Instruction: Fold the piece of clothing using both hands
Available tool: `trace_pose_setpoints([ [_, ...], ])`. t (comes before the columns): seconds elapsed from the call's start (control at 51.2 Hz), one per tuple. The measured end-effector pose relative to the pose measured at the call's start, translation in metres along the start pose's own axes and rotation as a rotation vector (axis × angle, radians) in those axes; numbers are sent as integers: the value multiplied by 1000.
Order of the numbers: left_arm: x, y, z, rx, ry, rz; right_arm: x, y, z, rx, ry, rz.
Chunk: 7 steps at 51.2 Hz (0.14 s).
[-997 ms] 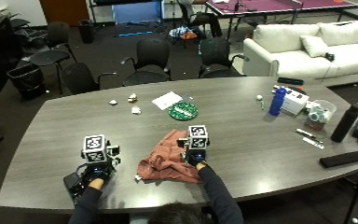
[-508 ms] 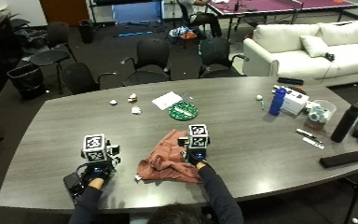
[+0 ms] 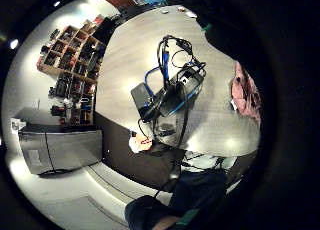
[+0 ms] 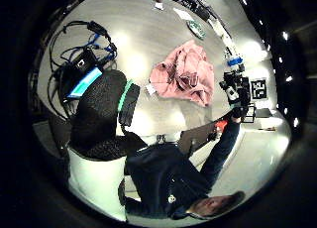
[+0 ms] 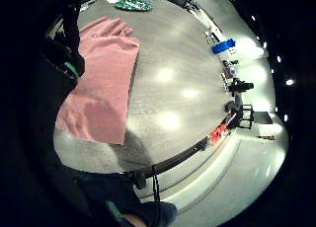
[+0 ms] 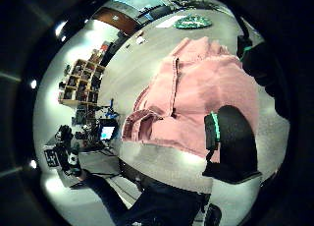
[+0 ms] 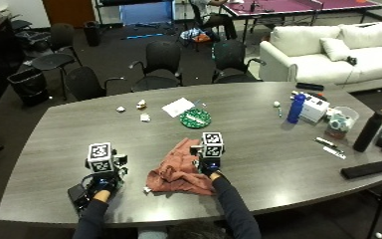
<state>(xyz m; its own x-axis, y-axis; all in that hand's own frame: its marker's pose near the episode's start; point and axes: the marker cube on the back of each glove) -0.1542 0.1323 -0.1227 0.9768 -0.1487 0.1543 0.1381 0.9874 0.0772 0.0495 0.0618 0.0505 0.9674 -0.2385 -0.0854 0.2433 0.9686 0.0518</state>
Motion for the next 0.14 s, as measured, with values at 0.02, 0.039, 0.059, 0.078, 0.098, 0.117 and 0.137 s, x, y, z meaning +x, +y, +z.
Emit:
trace_pose_setpoints([
  [0.02,0,0,0,1,-2,0,0,1,-1,5,3,5],
  [0.039,0,-1,1,2,-5,-1,1,1,-2,5,7,12],
  [0.059,0,-1,1,5,-9,-3,1,2,-2,3,9,17],
  [0.078,-1,-2,1,9,-15,-6,1,2,-2,-1,10,19],
  [0.098,-2,-3,1,13,-20,-9,1,2,-2,-6,9,19],
  [0.117,-2,-4,2,17,-25,-13,1,2,-2,-10,7,16],
  [0.137,-3,-5,2,19,-28,-15,1,1,-1,-13,5,14],
])
